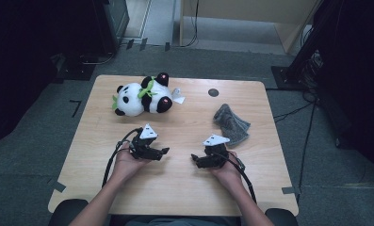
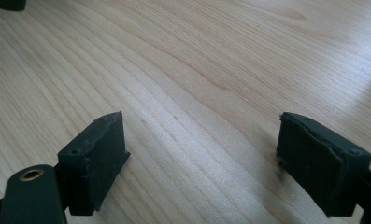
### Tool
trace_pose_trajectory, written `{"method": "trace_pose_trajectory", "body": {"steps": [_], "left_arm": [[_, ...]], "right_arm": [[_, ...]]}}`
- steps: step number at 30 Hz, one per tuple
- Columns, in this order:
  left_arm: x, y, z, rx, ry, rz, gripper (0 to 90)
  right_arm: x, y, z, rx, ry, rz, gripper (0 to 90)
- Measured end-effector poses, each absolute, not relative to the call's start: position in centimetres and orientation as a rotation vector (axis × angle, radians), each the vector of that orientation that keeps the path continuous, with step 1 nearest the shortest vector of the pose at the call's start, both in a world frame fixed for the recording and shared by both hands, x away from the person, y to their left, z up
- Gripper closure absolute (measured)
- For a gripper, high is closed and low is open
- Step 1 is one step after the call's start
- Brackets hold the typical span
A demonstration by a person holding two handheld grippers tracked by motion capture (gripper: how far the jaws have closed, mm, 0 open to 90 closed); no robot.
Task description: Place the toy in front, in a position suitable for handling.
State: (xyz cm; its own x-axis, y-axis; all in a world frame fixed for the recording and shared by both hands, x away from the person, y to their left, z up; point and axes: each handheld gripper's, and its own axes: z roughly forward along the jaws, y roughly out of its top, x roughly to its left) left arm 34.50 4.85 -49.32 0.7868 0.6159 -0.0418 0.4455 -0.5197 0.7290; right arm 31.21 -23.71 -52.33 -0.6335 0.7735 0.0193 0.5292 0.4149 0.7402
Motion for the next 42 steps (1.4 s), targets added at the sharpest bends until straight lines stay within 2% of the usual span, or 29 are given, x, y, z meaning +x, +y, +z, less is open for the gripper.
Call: {"method": "trace_pose_trajectory", "body": {"steps": [9,11,18,30,37,42], "left_arm": [[35.2,5.8,-47.8,2.179,0.770,0.271,26.6],[35.5,6.0,-47.4,2.178,0.767,0.272,30.9],[37.0,6.7,-45.6,2.131,0.780,0.261,33.3],[39.7,7.3,-43.7,2.162,0.780,0.252,34.8],[41.1,7.8,-42.5,2.121,0.794,0.252,36.5],[42.0,8.6,-42.0,2.075,0.840,0.259,42.5]], "right_arm": [[31.2,-23.8,-52.3,1.120,2.352,1.054,16.2],[31.2,-23.7,-52.3,1.120,2.352,1.054,16.2],[31.2,-23.7,-52.3,1.128,2.353,1.050,16.1],[31.1,-23.8,-52.3,1.122,2.356,1.050,15.6],[31.2,-23.8,-52.3,1.122,2.356,1.050,15.6],[31.1,-23.8,-52.3,1.131,2.352,1.047,14.9]]}}
